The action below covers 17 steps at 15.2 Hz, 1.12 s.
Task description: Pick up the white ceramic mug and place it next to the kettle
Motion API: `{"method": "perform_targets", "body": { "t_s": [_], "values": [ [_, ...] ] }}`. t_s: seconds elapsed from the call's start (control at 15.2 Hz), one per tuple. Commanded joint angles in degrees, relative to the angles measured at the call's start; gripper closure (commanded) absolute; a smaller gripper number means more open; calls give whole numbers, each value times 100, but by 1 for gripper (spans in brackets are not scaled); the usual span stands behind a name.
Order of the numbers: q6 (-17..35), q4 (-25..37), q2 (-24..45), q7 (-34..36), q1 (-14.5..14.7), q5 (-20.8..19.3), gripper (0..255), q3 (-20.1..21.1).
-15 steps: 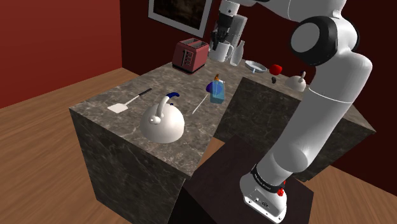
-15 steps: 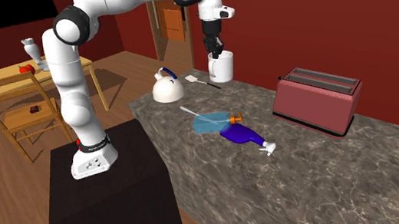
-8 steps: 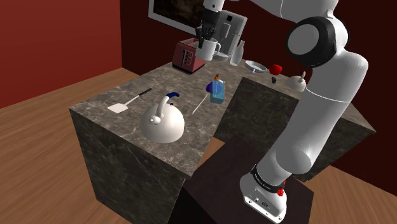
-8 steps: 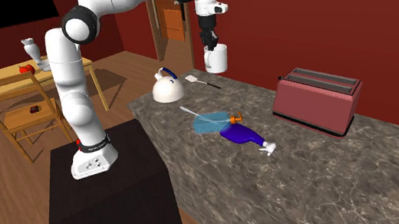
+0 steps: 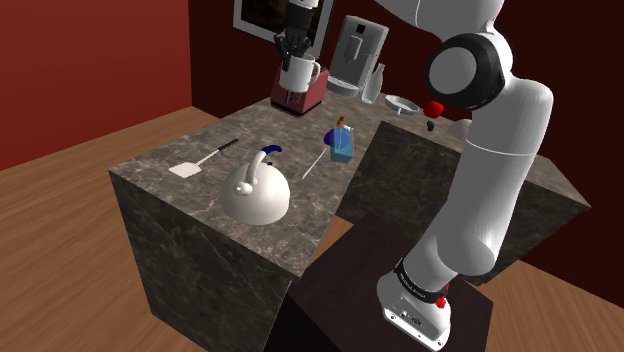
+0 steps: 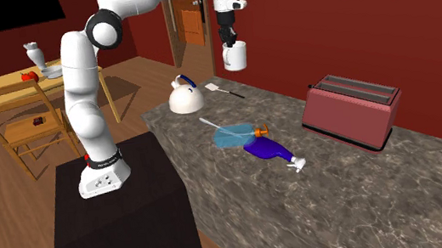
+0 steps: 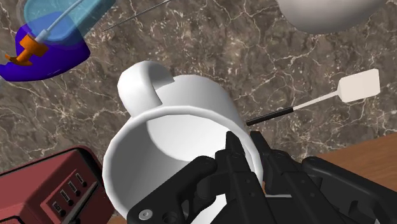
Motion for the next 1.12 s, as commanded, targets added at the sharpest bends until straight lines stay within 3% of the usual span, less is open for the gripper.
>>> {"method": "perform_targets", "body": {
  "t_s": [0.0, 1.06],
  "values": [
    [97, -62, 27, 129, 87, -10, 255, 42],
    [1430, -1602, -182, 134, 164, -51, 255, 59]
  ]
}}
